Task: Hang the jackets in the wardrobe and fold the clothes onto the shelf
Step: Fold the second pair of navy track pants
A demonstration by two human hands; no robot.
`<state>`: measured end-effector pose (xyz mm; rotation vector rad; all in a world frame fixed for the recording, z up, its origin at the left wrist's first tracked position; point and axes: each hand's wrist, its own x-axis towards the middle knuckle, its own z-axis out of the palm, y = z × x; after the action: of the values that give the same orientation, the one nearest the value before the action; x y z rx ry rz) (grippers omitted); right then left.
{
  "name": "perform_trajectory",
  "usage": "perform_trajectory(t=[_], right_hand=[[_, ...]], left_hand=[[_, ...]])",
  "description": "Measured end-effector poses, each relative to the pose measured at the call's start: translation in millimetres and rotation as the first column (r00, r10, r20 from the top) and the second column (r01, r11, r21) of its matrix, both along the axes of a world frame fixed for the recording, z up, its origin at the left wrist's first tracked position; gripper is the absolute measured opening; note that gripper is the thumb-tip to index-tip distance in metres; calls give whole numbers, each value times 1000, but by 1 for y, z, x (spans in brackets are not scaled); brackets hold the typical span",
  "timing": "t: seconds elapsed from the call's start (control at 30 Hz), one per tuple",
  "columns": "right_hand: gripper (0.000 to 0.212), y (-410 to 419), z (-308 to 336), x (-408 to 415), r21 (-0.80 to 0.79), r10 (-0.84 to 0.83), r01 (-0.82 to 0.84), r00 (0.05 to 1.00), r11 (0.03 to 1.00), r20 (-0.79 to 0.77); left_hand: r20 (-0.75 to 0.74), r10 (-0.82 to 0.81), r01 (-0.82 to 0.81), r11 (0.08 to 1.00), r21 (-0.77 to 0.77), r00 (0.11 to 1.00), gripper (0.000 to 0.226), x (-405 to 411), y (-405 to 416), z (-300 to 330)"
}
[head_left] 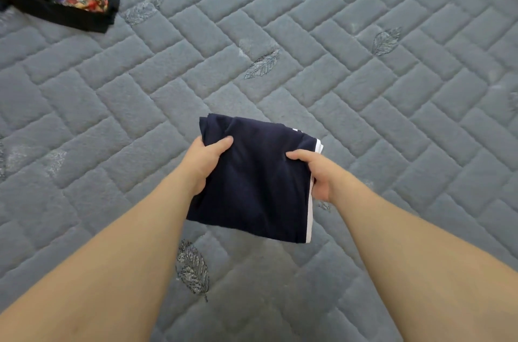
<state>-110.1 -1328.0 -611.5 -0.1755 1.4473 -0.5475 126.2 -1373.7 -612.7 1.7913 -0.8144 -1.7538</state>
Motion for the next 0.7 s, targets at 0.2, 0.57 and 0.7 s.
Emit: perform_trajectory(t=[0.2, 0.57, 0.7], right_hand=[[29, 117, 124, -76, -13, -310, 310, 947, 951, -85], [37, 405, 287, -121, -226, -904, 880, 378, 418, -200], [31, 523, 345, -102, -317, -976, 932, 124, 177, -180]], left_hand=[[25, -210, 209, 977, 50, 977, 36, -114, 53, 112], [-66, -826, 820, 564, -91, 560, 26, -310, 232, 269], [-89, -943, 926, 333, -177, 322, 25, -352, 347, 330]])
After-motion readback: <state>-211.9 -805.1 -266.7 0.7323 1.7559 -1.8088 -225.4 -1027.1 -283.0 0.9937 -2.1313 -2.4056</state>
